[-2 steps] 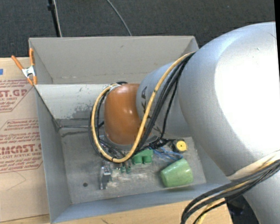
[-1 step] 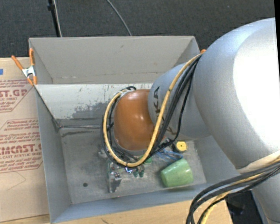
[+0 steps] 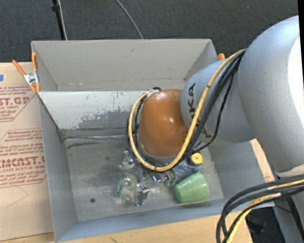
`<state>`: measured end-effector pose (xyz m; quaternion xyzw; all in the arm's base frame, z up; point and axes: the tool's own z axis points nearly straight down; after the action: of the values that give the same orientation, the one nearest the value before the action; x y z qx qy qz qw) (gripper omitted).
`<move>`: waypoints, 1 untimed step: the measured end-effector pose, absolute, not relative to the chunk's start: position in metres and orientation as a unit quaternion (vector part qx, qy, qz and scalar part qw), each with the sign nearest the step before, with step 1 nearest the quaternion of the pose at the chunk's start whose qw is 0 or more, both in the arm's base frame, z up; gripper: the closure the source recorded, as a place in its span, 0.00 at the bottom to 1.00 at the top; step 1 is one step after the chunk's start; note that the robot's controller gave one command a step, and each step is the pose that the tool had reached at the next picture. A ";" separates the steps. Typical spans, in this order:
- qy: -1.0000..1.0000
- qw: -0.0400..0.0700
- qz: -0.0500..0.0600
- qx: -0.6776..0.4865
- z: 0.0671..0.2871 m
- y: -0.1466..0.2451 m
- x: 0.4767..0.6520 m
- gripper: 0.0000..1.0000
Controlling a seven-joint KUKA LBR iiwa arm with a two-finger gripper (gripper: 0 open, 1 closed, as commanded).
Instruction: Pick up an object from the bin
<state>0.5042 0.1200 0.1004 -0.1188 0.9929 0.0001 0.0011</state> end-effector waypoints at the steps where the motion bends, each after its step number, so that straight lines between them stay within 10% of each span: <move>1: 0.996 0.006 0.002 -0.093 0.074 0.125 0.498 0.00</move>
Offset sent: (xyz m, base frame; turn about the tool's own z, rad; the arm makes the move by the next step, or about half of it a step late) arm -0.0098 0.0035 -0.0304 0.0515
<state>0.4977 0.1253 0.0736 -0.0931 0.9956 0.0017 0.0057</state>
